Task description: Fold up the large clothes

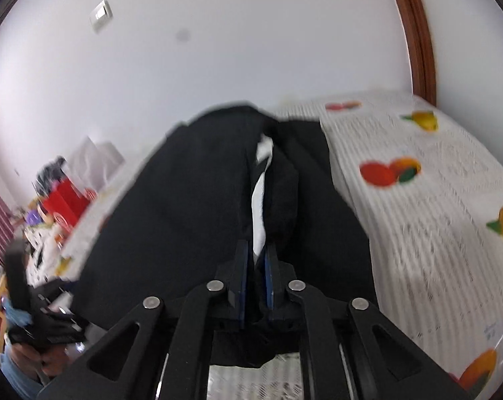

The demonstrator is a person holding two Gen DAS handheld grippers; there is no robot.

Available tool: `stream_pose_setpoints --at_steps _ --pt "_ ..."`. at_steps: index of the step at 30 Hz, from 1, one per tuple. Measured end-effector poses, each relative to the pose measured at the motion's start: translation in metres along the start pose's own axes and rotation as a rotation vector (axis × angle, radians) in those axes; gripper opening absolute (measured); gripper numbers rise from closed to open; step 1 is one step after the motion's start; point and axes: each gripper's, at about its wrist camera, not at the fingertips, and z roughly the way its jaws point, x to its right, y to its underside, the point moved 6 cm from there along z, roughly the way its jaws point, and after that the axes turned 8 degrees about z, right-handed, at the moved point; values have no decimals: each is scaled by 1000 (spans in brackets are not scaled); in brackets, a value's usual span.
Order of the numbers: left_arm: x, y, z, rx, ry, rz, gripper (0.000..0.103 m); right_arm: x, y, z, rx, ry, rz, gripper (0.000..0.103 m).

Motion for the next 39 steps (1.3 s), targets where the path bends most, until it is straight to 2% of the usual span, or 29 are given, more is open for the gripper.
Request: stream_pose_setpoints --at_steps 2,3,5,6,10,11,12,14,15,17,18,20,22,26,35,39 --pt "4 0 -4 6 14 2 79 0 -1 -2 -1 -7 3 23" --pt "5 -1 -4 9 22 6 79 0 -2 -1 -9 -15 7 34" --pt "11 -5 -4 11 37 12 79 0 -2 3 -27 -35 16 46" --pt "15 -7 -4 11 37 16 79 -1 -2 4 -31 -40 17 47" --pt "24 -14 1 -1 -21 30 81 -7 -1 17 -57 9 -8 46" --pt "24 -13 2 -4 -27 29 82 -11 -2 20 -60 22 -20 41" --pt "23 -13 3 -10 -33 19 82 -13 -3 21 -63 35 -34 28" --pt "23 -13 5 -11 -31 3 83 -22 -8 22 -77 65 -92 12" --pt "23 -12 5 -12 -36 5 83 -26 -11 20 -67 69 -114 10" --pt "23 -13 5 -15 -43 1 83 -31 -23 -3 19 5 -133 8" --pt "23 -13 5 -16 -43 -3 83 -28 -30 -19 77 -53 -101 8" --pt "24 -14 5 -18 -45 -5 83 -15 -36 -37 139 -94 -43 8" --pt "25 -14 4 -16 -49 -2 83 1 -35 -36 145 -31 -30 8" --pt "27 -15 5 -14 -49 -3 83 25 -19 -11 37 26 13 9" --pt "24 -14 1 -15 -40 -11 83 42 -8 -23 34 163 -49 29" --pt "19 -11 2 -18 -32 -12 82 58 0 -39 32 232 -54 30"
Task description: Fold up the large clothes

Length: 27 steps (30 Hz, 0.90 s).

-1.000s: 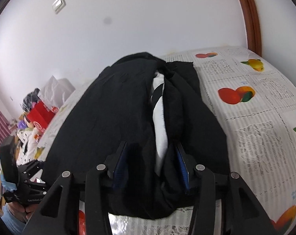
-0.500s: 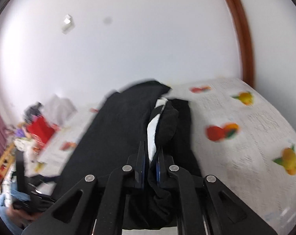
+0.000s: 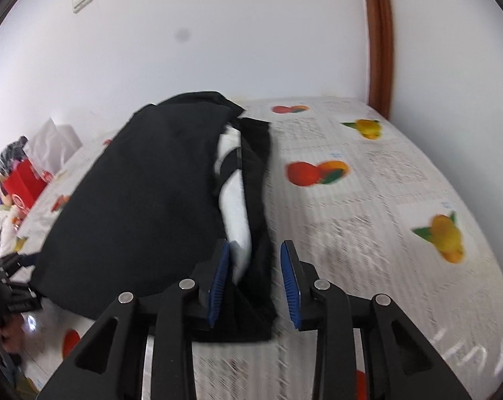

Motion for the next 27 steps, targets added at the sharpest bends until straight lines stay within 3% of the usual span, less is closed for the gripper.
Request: stream_pose_setpoints --at_steps 5,12,22,25,27 --pt "2 7 -9 12 24 6 78 24 14 -14 -20 79 9 30" --pt "7 16 -29 56 69 28 73 21 40 -26 -90 3 -6 38" --pt "20 14 -33 57 99 40 38 -4 36 19 -133 -46 43 37" --pt "24 12 -30 52 127 46 23 -12 34 22 -119 -51 29 27" --pt "24 12 -30 56 120 49 21 -17 33 24 -116 -42 12 17"
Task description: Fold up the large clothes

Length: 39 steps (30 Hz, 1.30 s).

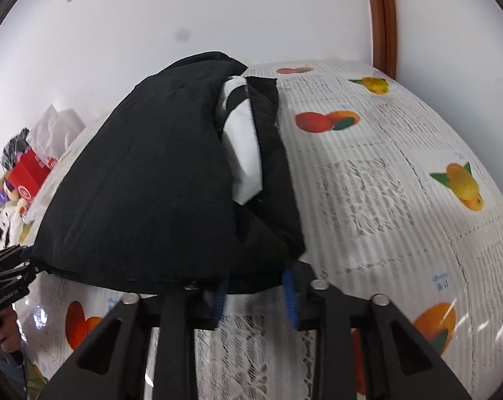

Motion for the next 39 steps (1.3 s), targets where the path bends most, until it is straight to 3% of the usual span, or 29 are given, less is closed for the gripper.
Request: stream_pose_setpoints --at_steps 5,22,27,33,37,39 --pt "-5 -1 0 6 -24 -7 19 -16 -4 7 4 12 -43 12" --pt "-77 9 -9 -7 -89 -143 19 -86 -10 38 -20 -79 -76 12" --pt "-80 12 -10 -26 -80 -161 21 -83 -8 34 -36 -73 -96 25" --pt "-77 18 -15 -36 -59 -176 21 -68 -9 -3 18 -100 -126 29" --pt "-73 22 -26 -13 -31 -180 46 -77 -12 -31 86 -154 -168 30" --pt "-70 23 -33 2 -26 -166 47 -86 -16 -39 115 -187 -179 32"
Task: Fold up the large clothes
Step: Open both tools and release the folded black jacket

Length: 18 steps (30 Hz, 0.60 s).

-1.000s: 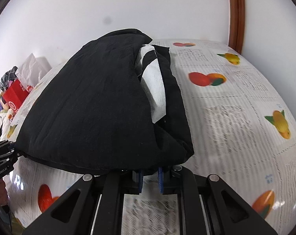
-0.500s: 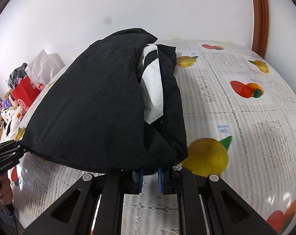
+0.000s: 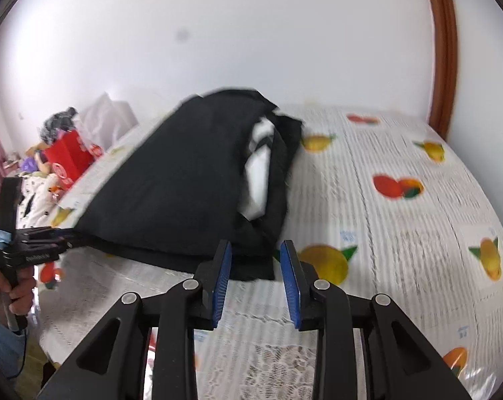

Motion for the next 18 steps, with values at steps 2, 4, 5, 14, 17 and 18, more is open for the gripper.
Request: stream_pose_setpoints --at_steps 2,4,5,14,17,18 --pt "3 0 -8 17 5 14 47 -6 -6 1 15 -28 1 32" --pt "4 -2 -18 40 2 20 47 -10 -11 10 13 -29 9 32" --pt "4 -4 -21 48 -1 19 47 -10 -14 18 10 -19 21 32" --pt "-11 -29 -8 72 -39 -40 47 7 -21 46 3 -80 163 2" --pt "-13 -31 -2 64 -38 -52 47 17 -19 44 11 -96 216 1" --pt "-13 -30 -1 66 -39 -53 47 18 -17 47 -5 -70 209 0"
